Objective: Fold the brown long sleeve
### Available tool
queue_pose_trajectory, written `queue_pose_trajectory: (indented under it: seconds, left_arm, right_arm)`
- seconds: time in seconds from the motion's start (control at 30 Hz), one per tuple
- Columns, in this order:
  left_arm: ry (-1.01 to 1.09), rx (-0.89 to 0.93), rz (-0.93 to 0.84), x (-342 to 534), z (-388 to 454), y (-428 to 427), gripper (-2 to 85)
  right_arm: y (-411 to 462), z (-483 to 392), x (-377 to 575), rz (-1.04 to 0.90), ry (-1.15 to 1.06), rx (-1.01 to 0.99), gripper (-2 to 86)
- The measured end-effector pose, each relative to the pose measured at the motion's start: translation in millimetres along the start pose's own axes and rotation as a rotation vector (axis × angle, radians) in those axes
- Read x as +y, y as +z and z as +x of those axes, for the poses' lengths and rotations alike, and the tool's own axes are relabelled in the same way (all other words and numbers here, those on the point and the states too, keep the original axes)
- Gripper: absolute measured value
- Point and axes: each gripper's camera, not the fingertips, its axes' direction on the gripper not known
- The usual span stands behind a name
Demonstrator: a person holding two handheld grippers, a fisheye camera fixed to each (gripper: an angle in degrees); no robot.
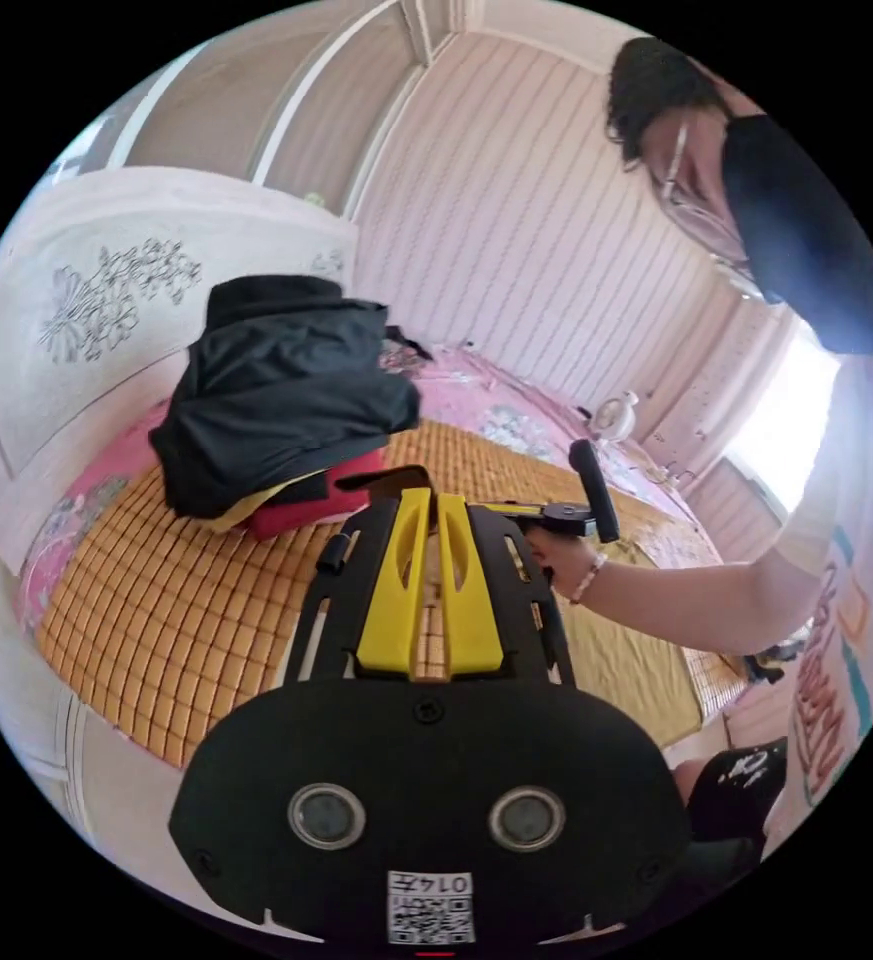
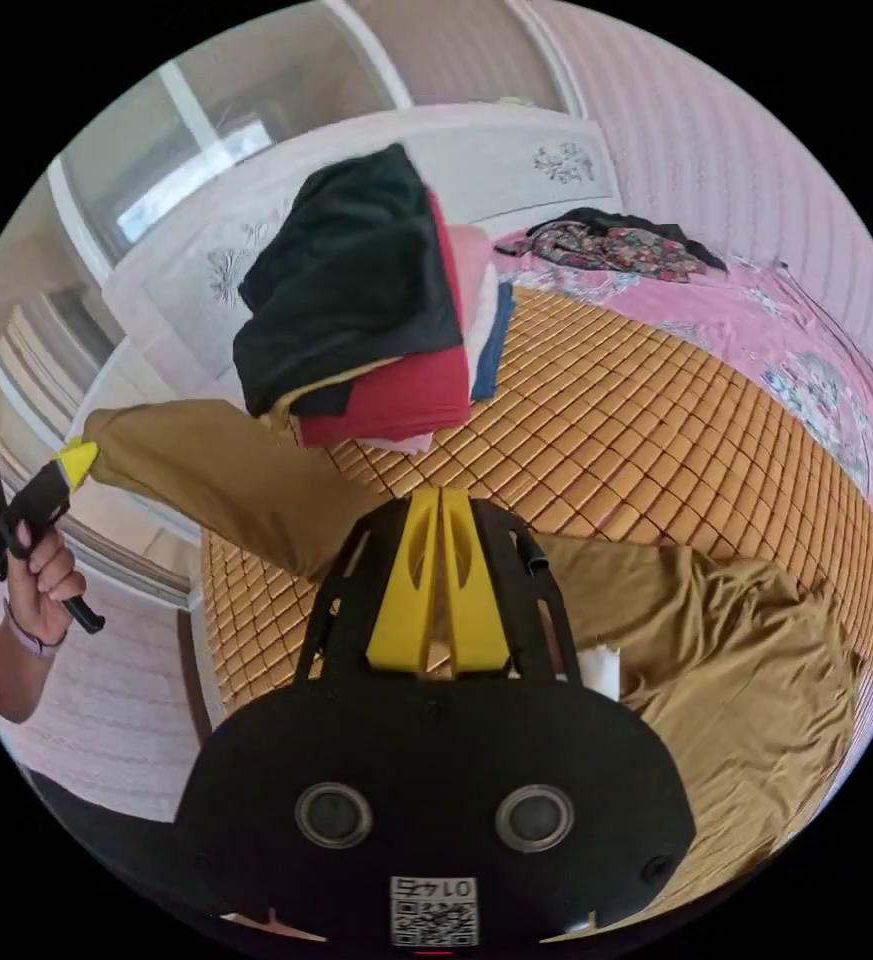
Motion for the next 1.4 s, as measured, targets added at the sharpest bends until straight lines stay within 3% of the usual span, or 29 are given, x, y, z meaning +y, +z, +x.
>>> queue_pose_trajectory:
  seconds: [0.17, 0.27, 0.33, 0.53, 0.63, 0.77, 0.83, 0.93, 1.03, 1.23, 1.4]
  left_arm:
    - [0.367, 0.424, 0.056, -47.5, 149.0, 24.0, -1.0]
    - [0.465, 0.694, -0.076, -48.8, 241.5, 62.7, -1.0]
    - [0.495, 0.805, -0.195, -38.1, 294.0, 92.0, -0.9]
    - [0.546, 0.647, -0.659, 42.2, 417.8, 203.2, -0.9]
    - [0.569, 0.577, -0.726, 56.1, 450.6, 222.0, -0.9]
    - [0.643, 0.481, -0.770, 56.5, 489.6, 230.8, -0.8]
    - [0.688, 0.461, -0.758, 51.7, 504.3, 227.4, -0.7]
    - [0.768, 0.501, -0.698, 37.9, 516.6, 211.0, -0.2]
    - [0.704, 0.469, -0.690, 10.7, 503.8, 196.5, 1.8]
    - [0.388, 0.258, -0.697, -29.4, 435.2, 166.5, 4.4]
    - [0.337, 0.078, -0.610, -43.7, 410.5, 174.4, 4.9]
  right_arm:
    - [-164.7, 93.9, 140.5, 0.297, 0.278, 0.003, 0.2]
    - [-233.9, 146.2, 263.8, 0.300, 0.464, 0.066, 1.0]
    - [-253.9, 173.9, 340.8, 0.203, 0.561, 0.120, 2.2]
    - [-271.0, 240.6, 556.4, 0.032, 0.884, 0.091, 11.2]
    - [-248.5, 263.7, 632.8, -0.017, 0.971, 0.016, 13.4]
    - [-190.6, 280.4, 695.9, 0.001, 0.990, -0.235, 15.4]
    - [-164.1, 287.2, 708.0, 0.021, 0.981, -0.279, 14.5]
    - [-109.1, 303.2, 709.3, -0.027, 0.948, -0.416, 6.4]
    - [-87.4, 304.8, 671.5, 0.037, 0.810, -0.504, 2.1]
    - [-127.3, 271.3, 567.7, 0.329, 0.587, -0.509, 0.9]
    - [-176.2, 254.8, 598.6, 0.525, 0.584, -0.519, 0.7]
